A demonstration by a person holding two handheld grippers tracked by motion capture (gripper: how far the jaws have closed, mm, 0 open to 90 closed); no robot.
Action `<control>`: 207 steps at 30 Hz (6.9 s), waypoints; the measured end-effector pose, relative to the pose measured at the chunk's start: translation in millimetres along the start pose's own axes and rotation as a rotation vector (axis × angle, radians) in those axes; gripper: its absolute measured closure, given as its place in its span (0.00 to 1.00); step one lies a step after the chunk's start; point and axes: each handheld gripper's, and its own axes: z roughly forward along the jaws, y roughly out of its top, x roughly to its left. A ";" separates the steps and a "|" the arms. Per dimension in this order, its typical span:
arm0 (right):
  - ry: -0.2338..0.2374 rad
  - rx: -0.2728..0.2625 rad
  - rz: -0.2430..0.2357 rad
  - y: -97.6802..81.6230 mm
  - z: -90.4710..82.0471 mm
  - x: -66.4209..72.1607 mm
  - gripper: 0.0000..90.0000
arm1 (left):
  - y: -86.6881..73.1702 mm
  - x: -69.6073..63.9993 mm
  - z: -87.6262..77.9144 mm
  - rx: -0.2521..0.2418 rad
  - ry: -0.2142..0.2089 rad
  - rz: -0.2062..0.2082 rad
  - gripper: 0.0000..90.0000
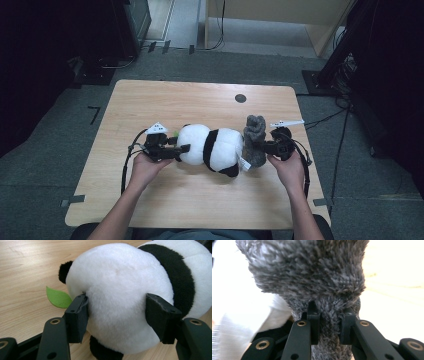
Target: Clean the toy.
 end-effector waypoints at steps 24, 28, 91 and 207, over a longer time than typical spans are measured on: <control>0.163 -0.098 -0.287 37.3 -31.6 110.8 0.85 | 0.1 -0.5 0.1 -0.001 0.002 -0.001 0.42; 0.195 -0.053 -0.329 37.0 -13.8 128.9 0.85 | 0.1 -0.5 0.1 0.000 0.002 -0.001 0.42; 0.195 0.125 -0.346 -19.8 20.5 112.3 0.86 | -0.6 -1.2 1.0 0.014 0.011 0.021 0.43; 0.058 0.000 -0.178 -20.0 -18.6 36.5 0.86 | -1.9 0.4 4.2 0.031 0.000 0.018 0.48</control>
